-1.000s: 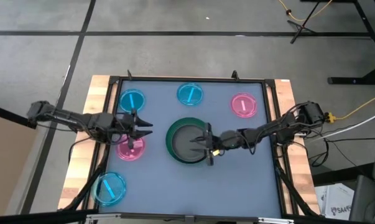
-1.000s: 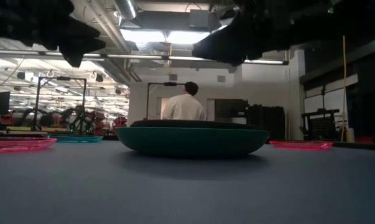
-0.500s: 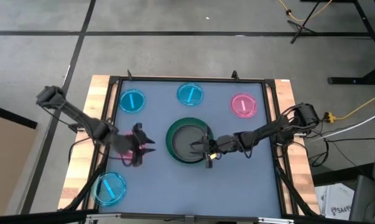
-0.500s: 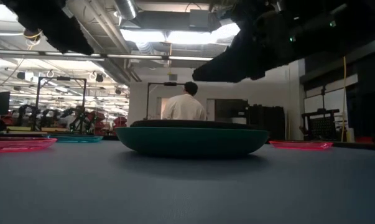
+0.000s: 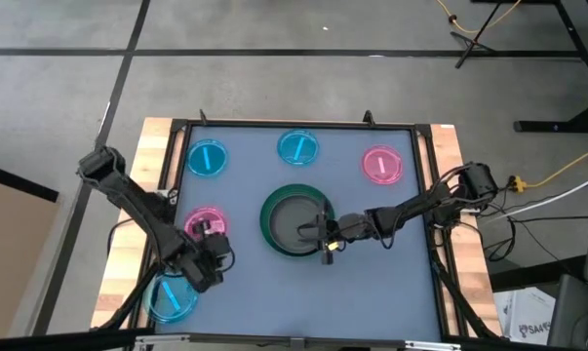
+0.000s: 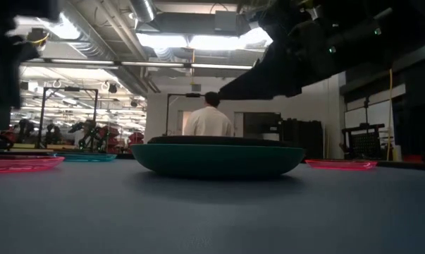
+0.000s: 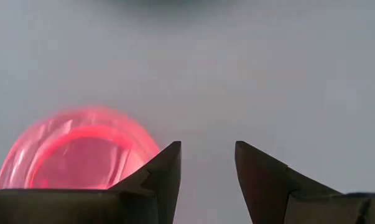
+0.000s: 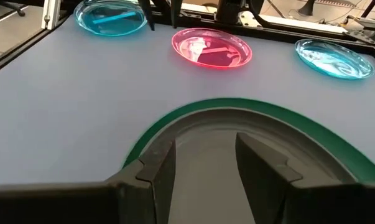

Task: Stack plastic plates
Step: Stack the left light pink plate on top of the black plate

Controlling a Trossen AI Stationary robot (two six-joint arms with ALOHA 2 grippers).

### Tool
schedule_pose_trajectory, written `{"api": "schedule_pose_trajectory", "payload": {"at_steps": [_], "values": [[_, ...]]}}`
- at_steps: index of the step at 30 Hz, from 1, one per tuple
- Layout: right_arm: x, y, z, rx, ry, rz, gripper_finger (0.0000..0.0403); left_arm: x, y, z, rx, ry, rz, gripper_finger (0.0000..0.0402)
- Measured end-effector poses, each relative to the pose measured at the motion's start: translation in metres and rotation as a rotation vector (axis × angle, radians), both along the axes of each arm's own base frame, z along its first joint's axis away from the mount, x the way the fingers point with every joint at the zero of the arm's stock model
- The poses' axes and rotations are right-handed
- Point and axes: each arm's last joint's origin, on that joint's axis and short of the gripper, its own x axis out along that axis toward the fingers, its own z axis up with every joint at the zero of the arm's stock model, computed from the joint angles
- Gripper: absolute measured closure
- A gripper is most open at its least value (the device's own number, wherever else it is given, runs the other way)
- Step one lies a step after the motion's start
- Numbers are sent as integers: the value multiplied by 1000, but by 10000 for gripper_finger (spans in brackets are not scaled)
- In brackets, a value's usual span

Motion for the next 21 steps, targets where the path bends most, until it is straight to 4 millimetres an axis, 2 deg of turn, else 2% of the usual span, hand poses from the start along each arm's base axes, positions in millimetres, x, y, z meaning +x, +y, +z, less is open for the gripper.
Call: {"api": "schedule_pose_trajectory", "payload": {"at_steps": [7, 21], "values": [[2, 0, -9, -2, 23, -2, 244, -10, -8, -24, 68, 136, 118, 257], [2, 0, -9, -4, 19, -3, 244, -15, -5, -54, 174, 225, 138, 257]]}}
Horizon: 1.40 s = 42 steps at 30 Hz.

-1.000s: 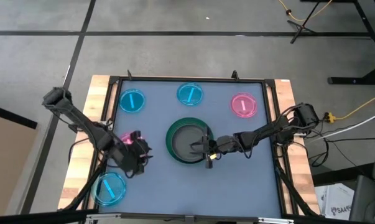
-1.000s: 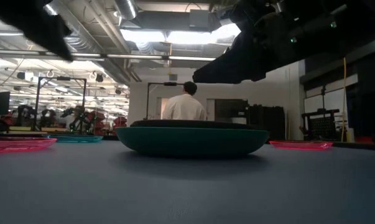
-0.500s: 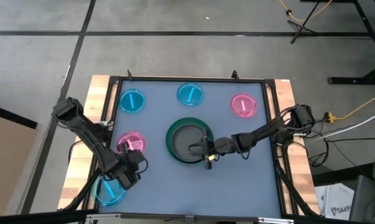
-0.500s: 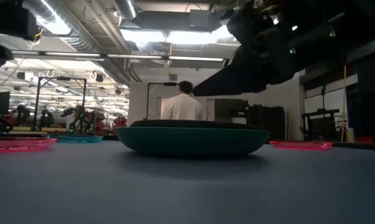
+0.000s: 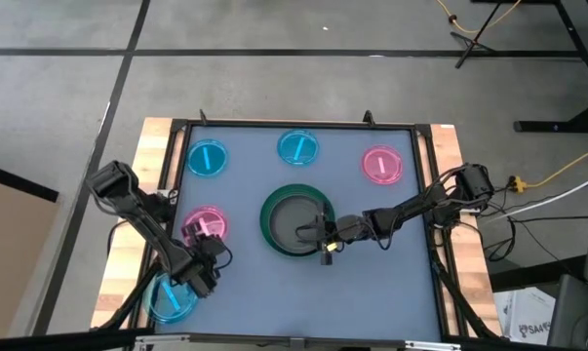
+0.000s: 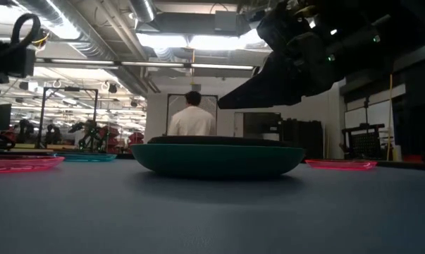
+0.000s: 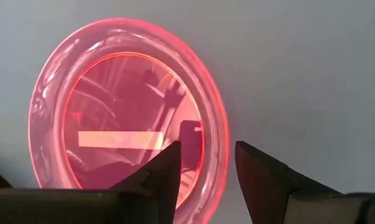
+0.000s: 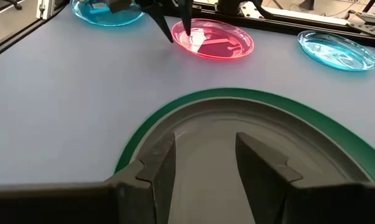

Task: Stack plastic plates
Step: Stack the left light pink plate on top of the black plate

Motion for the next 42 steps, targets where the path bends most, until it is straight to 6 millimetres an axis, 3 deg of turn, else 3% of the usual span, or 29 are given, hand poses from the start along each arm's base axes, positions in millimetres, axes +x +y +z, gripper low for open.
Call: {"api": "schedule_pose_trajectory", "payload": {"at_steps": [13, 26, 29, 36, 42], "values": [[0, 0, -1, -4, 10, -2, 244, -7, 8, -13, 37, 19, -9, 263], [0, 0, -1, -19, 10, 18, 244, -9, 11, -15, 82, 93, -157, 389], [-1, 1, 0, 27, 12, 15, 244, -8, 11, -14, 81, 112, -162, 397], [-21, 8, 27, 153, 107, 95, 244, 12, 2, 22, 87, 129, -151, 400], [-47, 38, 40, 73, 143, 96, 244, 38, -6, 66, 156, 18, -220, 401]]}}
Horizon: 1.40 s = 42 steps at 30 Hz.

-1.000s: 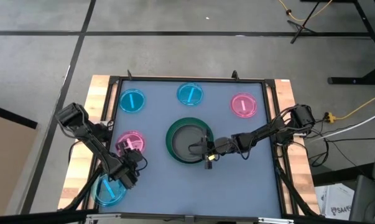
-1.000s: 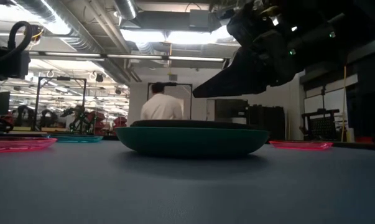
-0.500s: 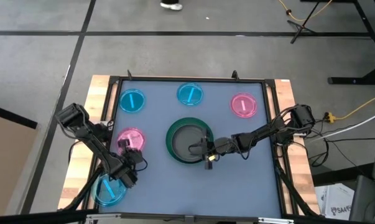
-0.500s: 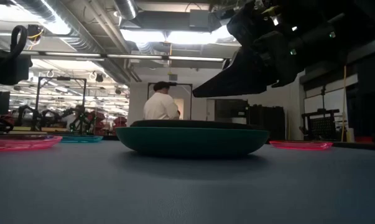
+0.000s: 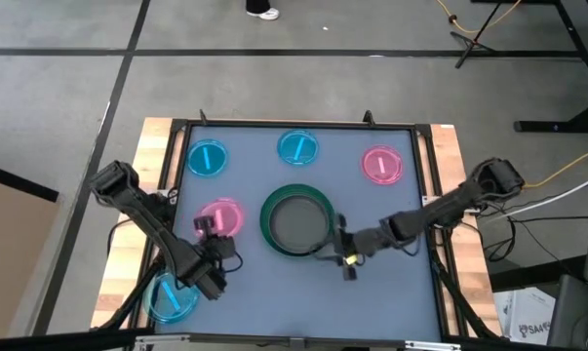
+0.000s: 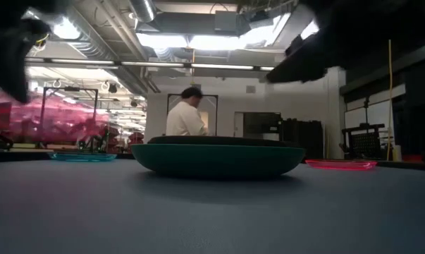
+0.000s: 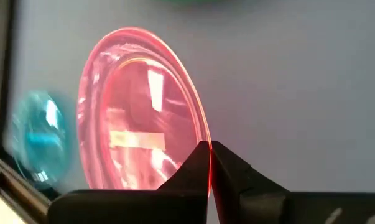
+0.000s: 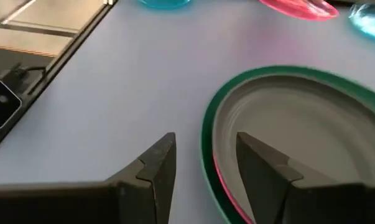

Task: Stack plastic plates
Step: Stack the left light pink plate on top of the black plate

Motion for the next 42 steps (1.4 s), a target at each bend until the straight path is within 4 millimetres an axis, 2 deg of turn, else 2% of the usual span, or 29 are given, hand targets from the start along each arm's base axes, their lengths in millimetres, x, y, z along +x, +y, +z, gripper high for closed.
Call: {"api": "schedule_pose_trajectory", "payload": {"at_steps": [7, 15, 19, 23, 28, 33, 36, 42], "values": [[-21, 30, -4, -57, -43, -71, 244, 32, -3, 36, 35, -130, -153, 401], [-38, 52, -5, 14, -69, -101, 244, 81, 6, 47, 61, -254, -396, 401], [-48, 63, -5, 24, -87, -127, 244, 107, 16, 38, 112, -254, -469, 401], [-56, 73, -12, -15, -105, -171, 244, 130, 25, 18, 97, -217, -515, 401], [-58, 79, -23, -31, -99, -204, 244, 149, 32, -7, 92, -174, -542, 401], [-57, 80, -33, -29, -79, -233, 244, 157, 41, -22, 81, -138, -517, 401], [-56, 80, -34, -17, -78, -240, 244, 158, 44, -24, 26, -126, -522, 400], [-56, 78, -33, -44, -106, -288, 244, 159, 44, -24, 10, -133, -535, 363]]}}
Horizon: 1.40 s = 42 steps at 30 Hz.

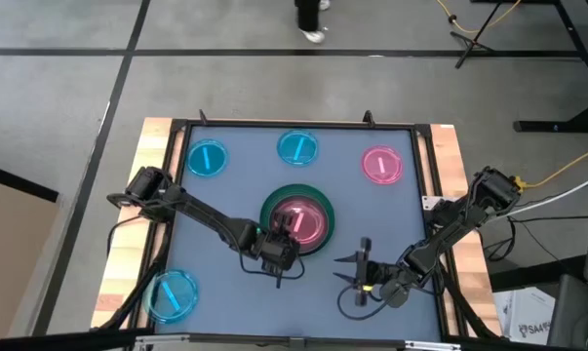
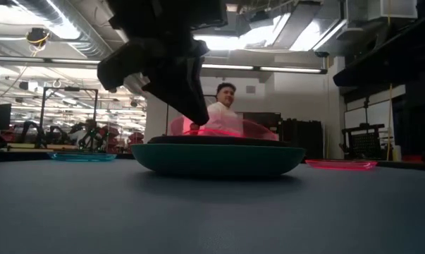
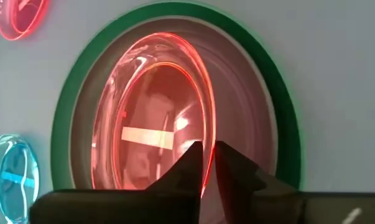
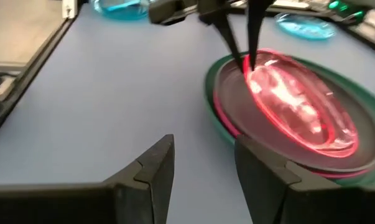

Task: Stack plastic plates
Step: Stack the left light pink plate on top of the black plate, then stack the top left light blue plate on top of the light pink plate

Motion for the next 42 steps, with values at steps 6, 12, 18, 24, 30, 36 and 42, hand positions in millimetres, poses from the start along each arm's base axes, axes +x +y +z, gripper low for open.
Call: {"api": "schedule_pose_trajectory", "payload": {"at_steps": [6, 12, 18, 24, 30, 36, 42], "values": [[0, -1, 0, -14, -15, -27, 244, -2, -2, 2, -44, 18, -24, 318], [0, -2, 1, -41, -22, -41, 244, -18, -14, 18, -101, 35, -40, 302], [8, -13, 1, -93, -36, -115, 244, -42, -8, 45, -113, 28, 92, 302], [20, -31, -2, -78, 1, -173, 244, -78, 13, 45, -133, 23, 189, 302], [24, -36, -9, -70, 24, -199, 244, -121, 58, 35, -174, -6, 390, 301], [30, -33, -27, -59, 26, -223, 244, -149, 104, 23, -165, -31, 602, 301], [30, -32, -38, -37, 39, -241, 244, -161, 142, 0, -91, 91, 707, 301]]}}
